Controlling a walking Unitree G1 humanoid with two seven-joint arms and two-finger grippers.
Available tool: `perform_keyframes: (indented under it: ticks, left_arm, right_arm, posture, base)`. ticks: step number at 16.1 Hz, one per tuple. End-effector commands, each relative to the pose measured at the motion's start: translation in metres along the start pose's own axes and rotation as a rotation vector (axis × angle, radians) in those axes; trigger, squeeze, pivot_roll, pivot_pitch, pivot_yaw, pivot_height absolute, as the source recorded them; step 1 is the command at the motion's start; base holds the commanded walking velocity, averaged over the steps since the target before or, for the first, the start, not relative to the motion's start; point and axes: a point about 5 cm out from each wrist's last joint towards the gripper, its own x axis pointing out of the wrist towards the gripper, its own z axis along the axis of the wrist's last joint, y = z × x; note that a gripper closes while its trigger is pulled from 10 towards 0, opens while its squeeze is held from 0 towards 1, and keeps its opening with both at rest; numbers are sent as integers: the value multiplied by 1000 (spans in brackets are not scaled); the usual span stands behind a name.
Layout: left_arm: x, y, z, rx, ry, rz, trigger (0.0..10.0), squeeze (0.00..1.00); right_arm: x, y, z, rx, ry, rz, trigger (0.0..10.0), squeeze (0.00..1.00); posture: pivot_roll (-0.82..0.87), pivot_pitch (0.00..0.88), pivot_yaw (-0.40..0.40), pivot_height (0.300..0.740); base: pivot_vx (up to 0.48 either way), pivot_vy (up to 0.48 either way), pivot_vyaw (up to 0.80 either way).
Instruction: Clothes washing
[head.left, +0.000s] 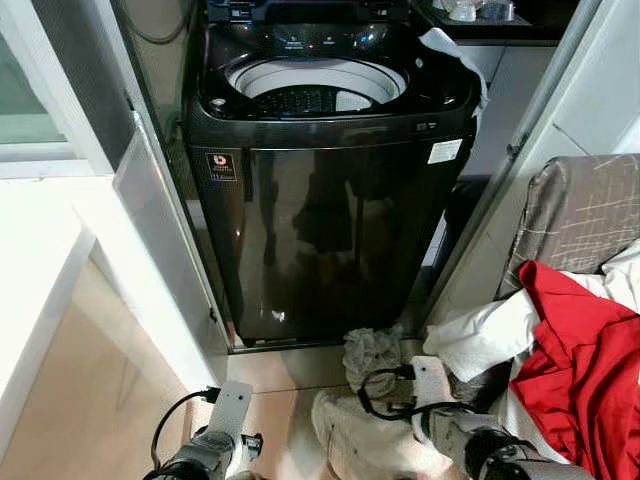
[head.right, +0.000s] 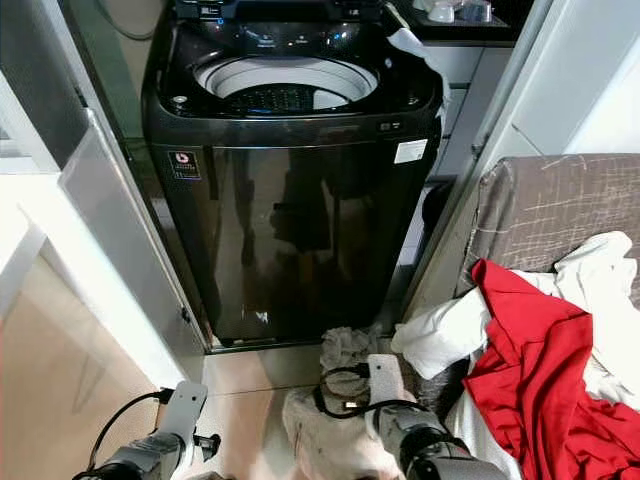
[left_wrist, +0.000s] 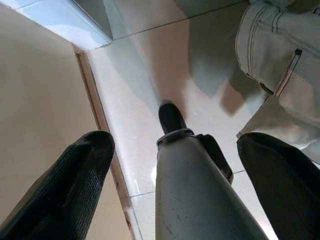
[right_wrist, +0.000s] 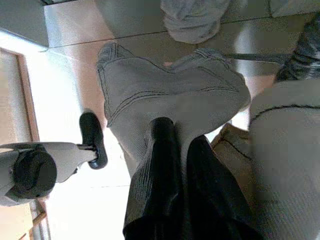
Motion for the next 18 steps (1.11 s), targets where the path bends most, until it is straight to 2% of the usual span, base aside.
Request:
perform_keyframes:
  ticks: [1, 6, 18]
  left_arm:
    - [0, 0, 2, -7, -3, -1, 10000, 0]
    - [0, -1, 1, -15, -1, -10, 10000, 0]
    - [0, -3, -2, -6, 5, -16, 10000, 0]
  right_arm:
    - [-1, 0, 13, -33, -42, -6, 10000, 0]
    - [-2, -7, 8, -53, -26, -27, 10000, 0]
    - [-1, -7, 4, -58, -17, -27, 10000, 0]
  posture:
    - [-100, 0, -29, 740]
    - [-92, 0, -33, 740]
    - [-99, 0, -32, 740]
  base:
    - [0, 0, 0]
    - [0, 0, 0]
    - [0, 0, 0]
